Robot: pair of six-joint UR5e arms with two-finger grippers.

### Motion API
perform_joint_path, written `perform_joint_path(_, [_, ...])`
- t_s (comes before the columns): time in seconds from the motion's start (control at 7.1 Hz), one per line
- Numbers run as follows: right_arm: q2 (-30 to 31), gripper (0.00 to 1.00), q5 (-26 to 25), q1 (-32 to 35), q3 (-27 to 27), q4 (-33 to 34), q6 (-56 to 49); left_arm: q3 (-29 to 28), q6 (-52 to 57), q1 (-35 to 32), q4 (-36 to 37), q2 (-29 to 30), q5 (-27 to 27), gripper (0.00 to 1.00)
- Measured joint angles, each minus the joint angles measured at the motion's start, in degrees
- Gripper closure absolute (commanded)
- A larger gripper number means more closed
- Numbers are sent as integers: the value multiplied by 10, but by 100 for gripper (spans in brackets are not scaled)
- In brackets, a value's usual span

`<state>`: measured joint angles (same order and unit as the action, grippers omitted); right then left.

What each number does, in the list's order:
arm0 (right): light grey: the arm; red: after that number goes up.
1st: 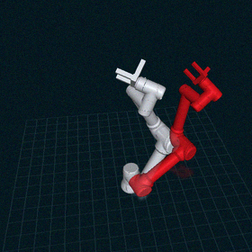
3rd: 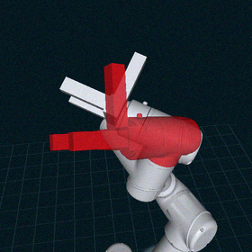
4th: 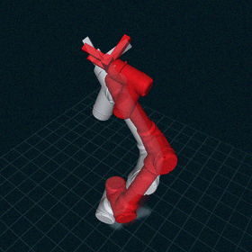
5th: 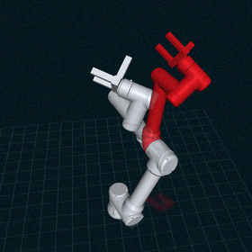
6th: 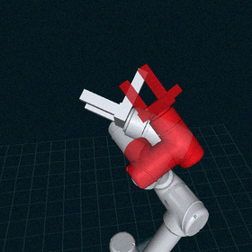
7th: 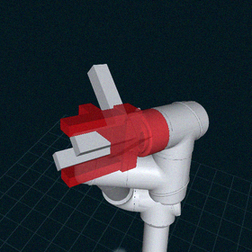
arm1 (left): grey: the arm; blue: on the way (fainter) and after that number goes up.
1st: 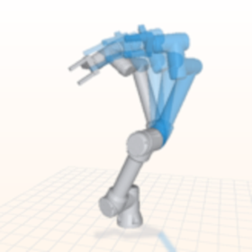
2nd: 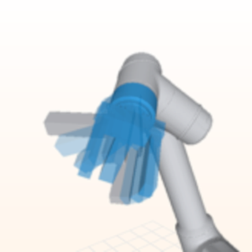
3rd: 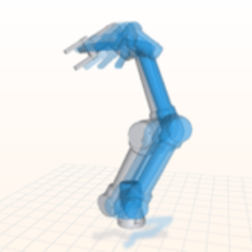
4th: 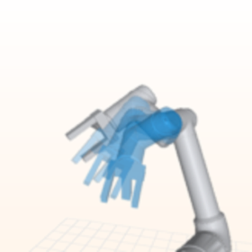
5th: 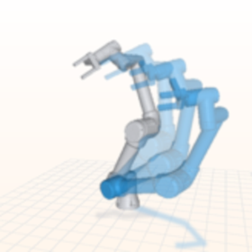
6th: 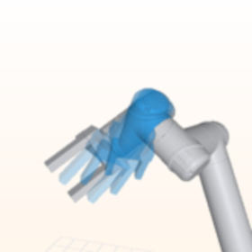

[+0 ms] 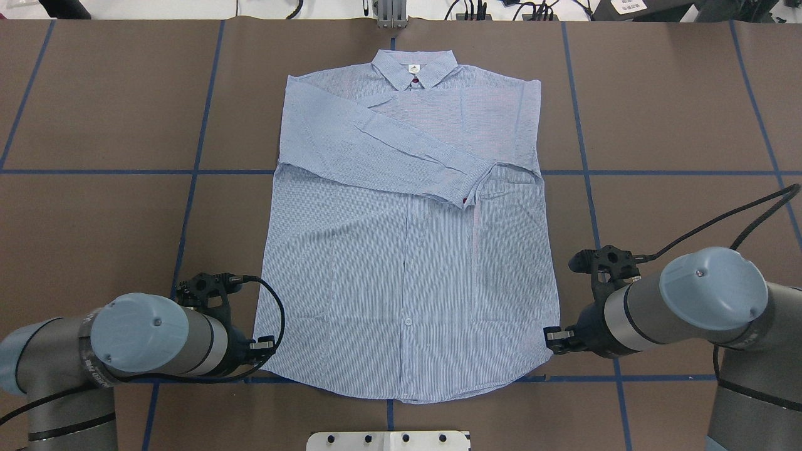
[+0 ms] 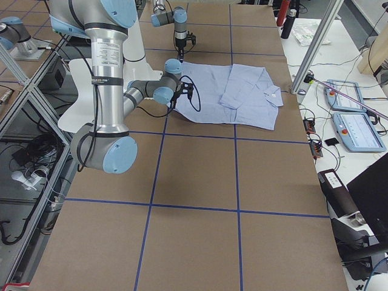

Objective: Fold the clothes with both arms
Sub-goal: 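Grasp the hem corners with both grippers, then lift both hem corners and carry them toward the collar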

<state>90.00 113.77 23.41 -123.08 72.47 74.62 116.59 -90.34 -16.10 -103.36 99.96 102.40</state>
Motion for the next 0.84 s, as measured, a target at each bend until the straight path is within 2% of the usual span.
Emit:
perform_joint_path(0.42, [18, 100, 61, 15, -36, -1, 0, 94, 0, 1, 86, -1, 15, 100])
perform_joint_path(0.84, [32, 100, 158, 20, -70, -3, 0, 171, 0, 31, 168, 0, 56, 100])
